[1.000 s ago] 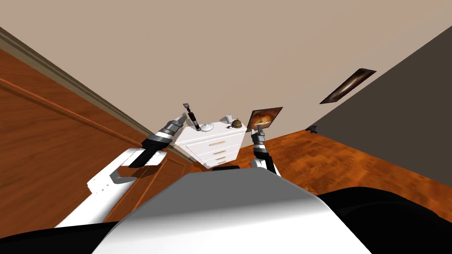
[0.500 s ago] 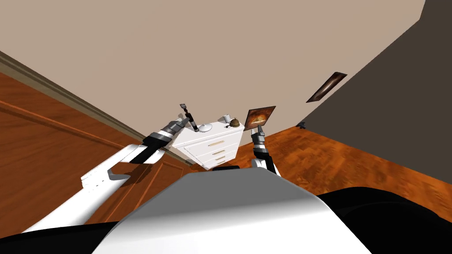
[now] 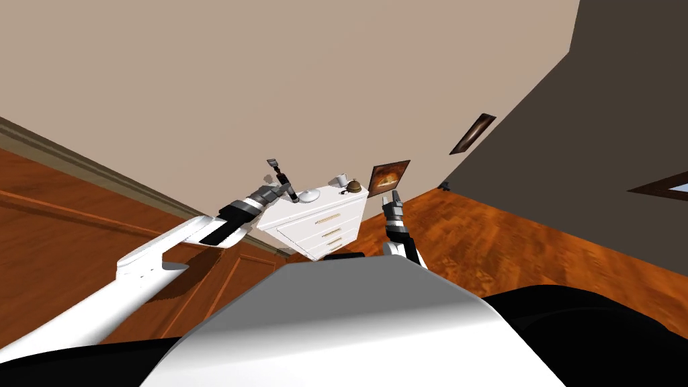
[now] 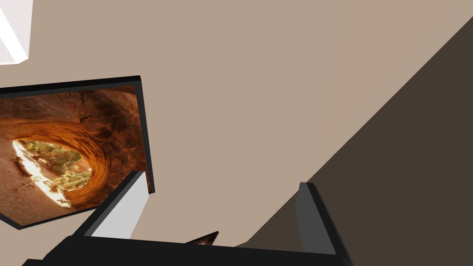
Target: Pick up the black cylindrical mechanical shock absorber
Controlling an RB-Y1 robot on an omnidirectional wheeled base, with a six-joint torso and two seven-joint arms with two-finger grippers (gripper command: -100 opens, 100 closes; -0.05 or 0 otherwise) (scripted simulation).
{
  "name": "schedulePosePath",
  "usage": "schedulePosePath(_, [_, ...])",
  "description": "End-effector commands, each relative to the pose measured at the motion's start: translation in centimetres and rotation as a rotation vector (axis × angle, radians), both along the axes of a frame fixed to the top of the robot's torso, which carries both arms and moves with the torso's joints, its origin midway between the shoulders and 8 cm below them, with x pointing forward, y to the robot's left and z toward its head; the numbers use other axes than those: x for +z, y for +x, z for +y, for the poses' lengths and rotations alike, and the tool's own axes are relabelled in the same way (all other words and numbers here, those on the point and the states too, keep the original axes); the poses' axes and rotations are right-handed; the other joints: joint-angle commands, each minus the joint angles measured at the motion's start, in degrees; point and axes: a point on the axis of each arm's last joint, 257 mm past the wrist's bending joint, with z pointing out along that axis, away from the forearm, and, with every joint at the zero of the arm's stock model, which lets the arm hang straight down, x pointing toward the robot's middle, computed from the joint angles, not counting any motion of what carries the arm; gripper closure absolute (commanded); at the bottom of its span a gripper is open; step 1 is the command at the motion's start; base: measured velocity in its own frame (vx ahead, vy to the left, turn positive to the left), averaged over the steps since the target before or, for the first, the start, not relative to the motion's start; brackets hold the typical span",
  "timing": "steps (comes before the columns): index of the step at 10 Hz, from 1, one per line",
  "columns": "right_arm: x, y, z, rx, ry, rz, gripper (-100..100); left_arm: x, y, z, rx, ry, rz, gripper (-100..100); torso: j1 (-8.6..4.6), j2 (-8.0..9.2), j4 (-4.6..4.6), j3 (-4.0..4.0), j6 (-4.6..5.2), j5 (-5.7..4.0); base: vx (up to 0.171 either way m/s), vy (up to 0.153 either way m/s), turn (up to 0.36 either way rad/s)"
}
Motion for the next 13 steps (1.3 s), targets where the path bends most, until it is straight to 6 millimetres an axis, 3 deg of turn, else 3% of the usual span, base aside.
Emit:
schedulePosePath(1, [0.0, 0.0, 0.0, 0.0, 0.0, 0.0, 0, -0.8, 0.4, 0.5, 0.011, 0.036, 0.025, -100, 0.0, 0.0, 0.0, 0.0, 0.0, 0.0, -0.016, 0.043, -0.124])
schedulePosePath(5, [0.0, 0.0, 0.0, 0.0, 0.0, 0.0, 0, -1.9, 0.8, 1.0, 0.02, 0.081, 0.055, -100, -0.06, -0.02, 0.0, -0.01, -0.01, -0.01, -0.014, 0.029, -0.091])
schedulePosePath(6, [0.0, 0.0, 0.0, 0.0, 0.0, 0.0, 0, -1.9, 0.8, 1.1, 0.02, 0.083, 0.057, 0, -0.11, -0.04, 0.0, -0.02, -0.03, -0.02, 0.0, 0.0, 0.0])
schedulePosePath(7, [0.0, 0.0, 0.0, 0.0, 0.0, 0.0, 0, -2.8, 1.5, 0.4, -0.025, 0.091, 0.079, -100, -0.15, -0.06, -0.01, -0.03, -0.03, -0.03, -0.002, -0.063, -0.011])
schedulePosePath(9, [0.0, 0.0, 0.0, 0.0, 0.0, 0.0, 0, -3.8, 1.8, 2.0, -0.011, 0.074, 0.102, -100, -0.49, -0.09, -0.02, -0.05, -0.03, -0.11, -0.001, -0.075, 0.001])
schedulePosePath(10, [0.0, 0.0, 0.0, 0.0, 0.0, 0.0, 0, -4.2, 2.3, 1.1, -0.054, 0.087, 0.113, -100, -0.41, -0.07, -0.01, -0.04, -0.03, -0.1, 0.006, -0.1, -0.013])
schedulePosePath(12, [0.0, 0.0, 0.0, 0.0, 0.0, 0.0, 0, -5.3, 2.5, 3.0, -0.037, 0.064, 0.137, -100, -0.55, -0.08, -0.03, -0.05, -0.01, -0.12, -0.005, -0.065, 0.003])
schedulePosePath(13, [0.0, 0.0, 0.0, 0.0, 0.0, 0.0, 0, -5.6, 3.0, 2.4, -0.074, 0.08, 0.147, -100, -0.39, -0.07, -0.06, -0.06, 0.01, -0.06, -0.002, -0.072, -0.019])
